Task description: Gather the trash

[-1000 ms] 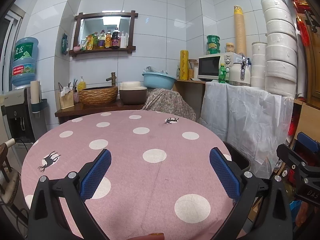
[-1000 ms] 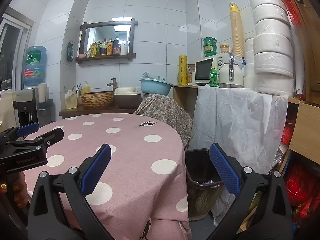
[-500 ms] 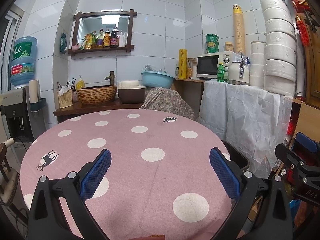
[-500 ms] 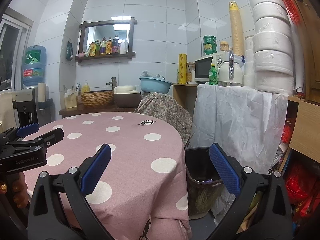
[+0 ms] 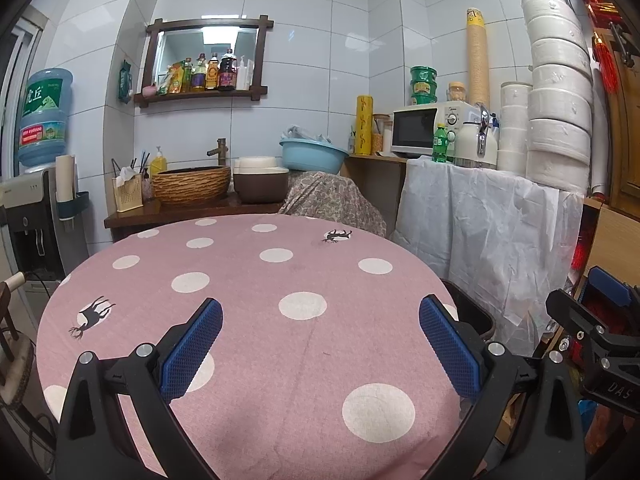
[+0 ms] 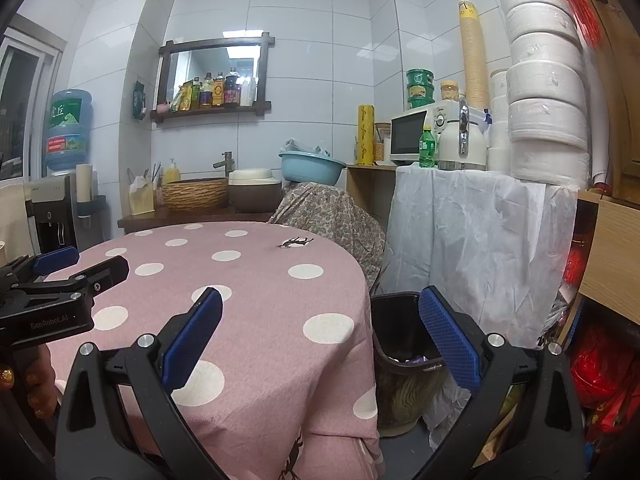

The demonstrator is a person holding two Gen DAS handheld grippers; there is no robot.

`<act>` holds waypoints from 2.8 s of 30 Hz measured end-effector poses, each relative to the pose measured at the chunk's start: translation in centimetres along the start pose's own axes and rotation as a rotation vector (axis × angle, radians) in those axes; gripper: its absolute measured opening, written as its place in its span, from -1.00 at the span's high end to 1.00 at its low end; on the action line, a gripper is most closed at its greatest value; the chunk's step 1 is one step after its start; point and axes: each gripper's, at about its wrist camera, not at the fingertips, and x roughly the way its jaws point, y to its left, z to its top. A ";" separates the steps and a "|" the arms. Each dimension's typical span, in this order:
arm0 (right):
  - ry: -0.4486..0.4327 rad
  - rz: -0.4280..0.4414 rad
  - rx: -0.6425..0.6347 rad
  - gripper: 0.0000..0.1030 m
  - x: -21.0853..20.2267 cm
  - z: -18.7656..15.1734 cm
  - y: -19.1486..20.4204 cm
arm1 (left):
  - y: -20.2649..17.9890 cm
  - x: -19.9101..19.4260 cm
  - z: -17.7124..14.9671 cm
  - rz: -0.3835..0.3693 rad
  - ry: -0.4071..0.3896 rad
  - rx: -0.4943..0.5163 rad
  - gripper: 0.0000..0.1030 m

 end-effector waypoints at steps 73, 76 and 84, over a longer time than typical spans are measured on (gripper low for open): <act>0.033 -0.023 0.015 -0.89 0.9 -0.2 -0.3 | -0.5 1.4 0.1 -0.001 0.042 0.017 -0.90; 0.036 -0.028 0.014 -0.89 1.1 -0.2 -0.3 | -0.7 1.6 0.1 -0.003 0.048 0.010 -0.90; 0.038 -0.038 0.021 -0.89 1.1 -0.4 -0.5 | -1.3 1.5 0.0 -0.010 0.057 0.020 -0.90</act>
